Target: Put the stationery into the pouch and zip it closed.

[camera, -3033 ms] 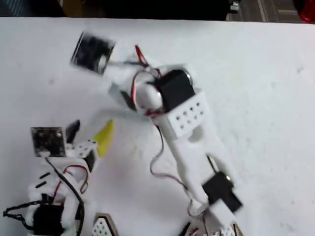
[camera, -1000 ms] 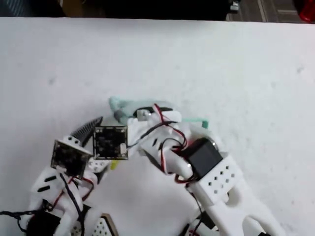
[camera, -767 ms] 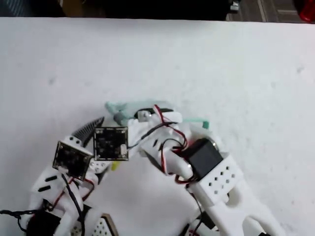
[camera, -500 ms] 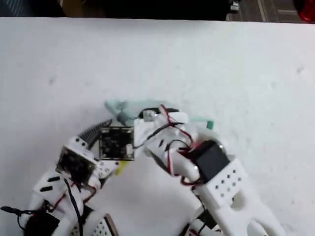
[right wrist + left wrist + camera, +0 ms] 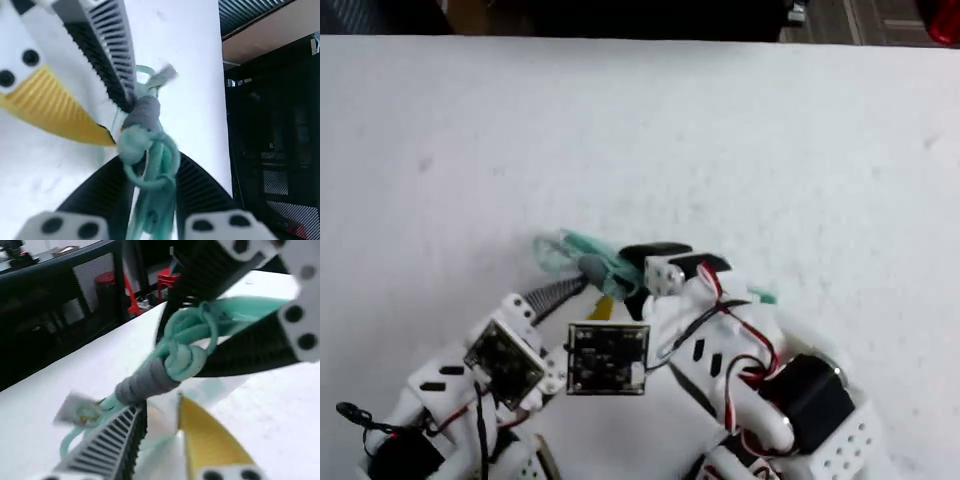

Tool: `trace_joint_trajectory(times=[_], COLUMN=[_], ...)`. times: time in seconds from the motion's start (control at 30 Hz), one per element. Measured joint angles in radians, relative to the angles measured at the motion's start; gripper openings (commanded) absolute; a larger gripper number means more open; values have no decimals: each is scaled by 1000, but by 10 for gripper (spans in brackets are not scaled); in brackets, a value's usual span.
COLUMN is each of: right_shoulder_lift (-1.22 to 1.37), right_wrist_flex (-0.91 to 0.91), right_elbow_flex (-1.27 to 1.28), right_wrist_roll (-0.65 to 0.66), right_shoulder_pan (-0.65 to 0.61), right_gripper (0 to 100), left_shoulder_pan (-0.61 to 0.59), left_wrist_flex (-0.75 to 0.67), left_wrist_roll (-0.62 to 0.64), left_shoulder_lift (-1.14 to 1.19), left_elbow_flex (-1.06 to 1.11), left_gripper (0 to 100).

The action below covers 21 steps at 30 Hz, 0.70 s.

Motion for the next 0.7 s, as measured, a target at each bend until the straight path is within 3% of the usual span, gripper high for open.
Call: trace_joint_trajectory(times=[0.27, 0.47, 0.7], right_shoulder_lift=[-77, -94, -94], right_wrist_flex=[0, -41, -138], right_elbow_flex=[2, 25, 121], right_wrist_roll=[0, -3, -92], right_shoulder_pan=[0, 100, 127], right_gripper=[16, 16, 16], left_shoulder_pan=[52, 55, 37], left_wrist_flex=[35, 149, 175], left_wrist_roll=[-29, -29, -29], left_shoulder_lift=[0, 0, -2], left_elbow_flex=[-58, -181, -391], left_gripper=[54, 57, 57])
